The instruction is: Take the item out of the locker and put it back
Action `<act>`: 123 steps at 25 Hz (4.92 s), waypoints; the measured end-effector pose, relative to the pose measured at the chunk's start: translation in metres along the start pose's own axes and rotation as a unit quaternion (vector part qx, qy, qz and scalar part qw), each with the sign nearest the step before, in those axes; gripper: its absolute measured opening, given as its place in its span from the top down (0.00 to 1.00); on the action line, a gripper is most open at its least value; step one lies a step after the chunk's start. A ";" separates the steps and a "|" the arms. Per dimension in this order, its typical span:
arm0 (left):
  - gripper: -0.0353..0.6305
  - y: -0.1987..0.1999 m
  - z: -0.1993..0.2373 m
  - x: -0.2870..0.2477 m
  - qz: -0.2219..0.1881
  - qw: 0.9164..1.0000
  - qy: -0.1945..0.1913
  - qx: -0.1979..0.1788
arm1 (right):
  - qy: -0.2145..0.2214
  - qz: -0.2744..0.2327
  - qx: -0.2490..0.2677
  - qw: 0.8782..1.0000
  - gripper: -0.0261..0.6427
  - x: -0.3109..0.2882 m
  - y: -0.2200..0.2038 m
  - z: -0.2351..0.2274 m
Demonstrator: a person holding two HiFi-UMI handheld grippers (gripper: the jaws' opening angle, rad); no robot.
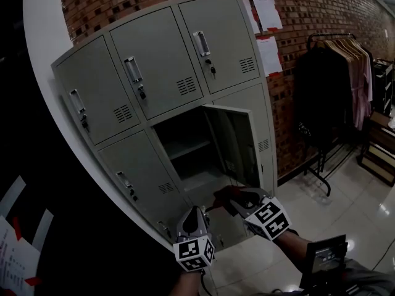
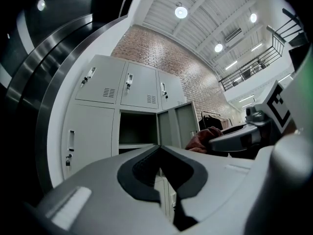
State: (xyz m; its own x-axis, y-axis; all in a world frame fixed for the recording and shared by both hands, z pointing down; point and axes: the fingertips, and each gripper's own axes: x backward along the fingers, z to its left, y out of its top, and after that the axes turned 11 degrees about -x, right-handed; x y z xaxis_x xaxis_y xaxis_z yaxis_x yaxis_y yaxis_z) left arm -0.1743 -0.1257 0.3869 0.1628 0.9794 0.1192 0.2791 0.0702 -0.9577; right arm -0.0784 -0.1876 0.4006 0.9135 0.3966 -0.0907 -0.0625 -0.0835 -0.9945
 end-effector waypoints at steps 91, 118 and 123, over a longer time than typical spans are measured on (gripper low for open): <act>0.95 -0.037 0.118 -0.212 0.007 0.998 0.060 -0.016 | 0.070 -0.029 0.005 0.997 0.81 -0.242 0.052 -0.112; 0.95 -0.061 0.180 -0.290 -0.045 0.999 -0.009 0.020 | -0.005 -0.047 0.053 0.997 0.81 -0.395 0.104 -0.143; 0.95 -0.062 0.184 -0.294 -0.045 0.999 -0.016 0.019 | -0.019 -0.023 0.066 0.997 0.81 -0.416 0.091 -0.152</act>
State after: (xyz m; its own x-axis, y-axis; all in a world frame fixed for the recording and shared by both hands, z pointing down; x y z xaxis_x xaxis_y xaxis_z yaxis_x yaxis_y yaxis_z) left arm -0.4133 -0.3832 0.3634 0.1089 0.9743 0.1971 0.2547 0.1643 -0.9530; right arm -0.4028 -0.4995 0.3558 0.9010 0.4316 -0.0439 -0.0753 0.0559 -0.9956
